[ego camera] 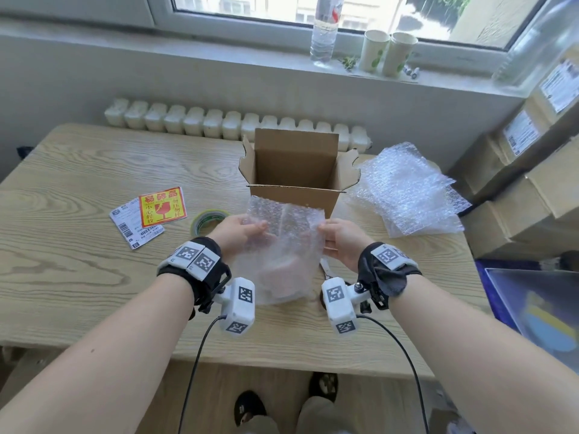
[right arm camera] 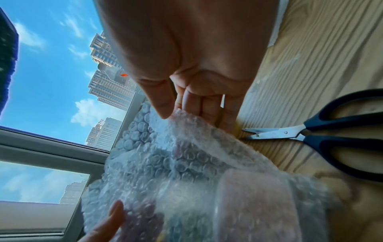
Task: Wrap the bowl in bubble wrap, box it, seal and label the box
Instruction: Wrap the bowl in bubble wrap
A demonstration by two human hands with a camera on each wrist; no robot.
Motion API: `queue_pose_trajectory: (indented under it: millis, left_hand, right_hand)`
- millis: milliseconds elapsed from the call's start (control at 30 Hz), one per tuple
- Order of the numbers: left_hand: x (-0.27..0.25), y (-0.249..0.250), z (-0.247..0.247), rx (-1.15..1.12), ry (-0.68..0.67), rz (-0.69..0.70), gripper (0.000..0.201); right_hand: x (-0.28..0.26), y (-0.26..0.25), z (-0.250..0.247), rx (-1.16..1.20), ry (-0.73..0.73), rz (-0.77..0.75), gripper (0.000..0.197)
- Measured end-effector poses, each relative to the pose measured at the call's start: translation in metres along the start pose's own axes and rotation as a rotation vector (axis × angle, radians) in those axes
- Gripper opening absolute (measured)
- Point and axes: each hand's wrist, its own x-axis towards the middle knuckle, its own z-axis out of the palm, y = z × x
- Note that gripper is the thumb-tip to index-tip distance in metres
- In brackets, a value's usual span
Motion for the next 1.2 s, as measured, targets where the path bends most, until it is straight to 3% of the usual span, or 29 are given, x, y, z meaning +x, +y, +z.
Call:
queue_pose_trajectory:
  millis: [200, 267, 433, 533, 600, 733, 833, 933, 1033, 1200]
  left_hand:
    - [-0.006, 0.011, 0.002, -0.02, -0.122, 0.035, 0.015]
    - [-0.007, 0.012, 0.004, -0.025, -0.128, 0.046, 0.017]
    - [-0.012, 0.025, 0.009, -0.037, -0.143, 0.04, 0.022]
    - [-0.013, 0.03, 0.012, -0.104, -0.153, -0.001, 0.023]
    - [-0.013, 0.031, 0.016, -0.149, -0.152, -0.022, 0.023]
    - [-0.011, 0.032, 0.021, -0.182, -0.063, -0.052, 0.026]
    - [-0.006, 0.031, 0.017, -0.14, 0.061, -0.053, 0.019]
    - [-0.001, 0.027, 0.015, -0.017, 0.051, -0.08, 0.018]
    - [-0.004, 0.021, 0.016, 0.102, -0.022, -0.184, 0.036]
    - [-0.004, -0.004, 0.008, 0.187, -0.079, -0.244, 0.102]
  right_hand:
    - [-0.01, -0.014, -0.009, 0.009, -0.001, -0.044, 0.006]
    - [-0.012, -0.015, -0.014, -0.028, -0.037, -0.052, 0.014]
    - [-0.02, -0.011, -0.024, -0.256, -0.19, 0.016, 0.023]
    - [-0.021, 0.0, -0.018, -0.498, -0.254, -0.009, 0.032]
    - [-0.017, 0.007, -0.011, -0.522, -0.279, -0.027, 0.038]
    - [-0.018, 0.007, -0.001, -0.427, -0.11, -0.055, 0.02]
    - [-0.008, 0.01, -0.001, -0.462, -0.055, -0.008, 0.028]
    - [0.001, 0.015, -0.004, -0.456, -0.032, 0.085, 0.027]
    - [0.003, 0.016, -0.005, -0.413, -0.005, 0.169, 0.026]
    - [0.006, 0.019, -0.007, -0.239, 0.052, 0.207, 0.027]
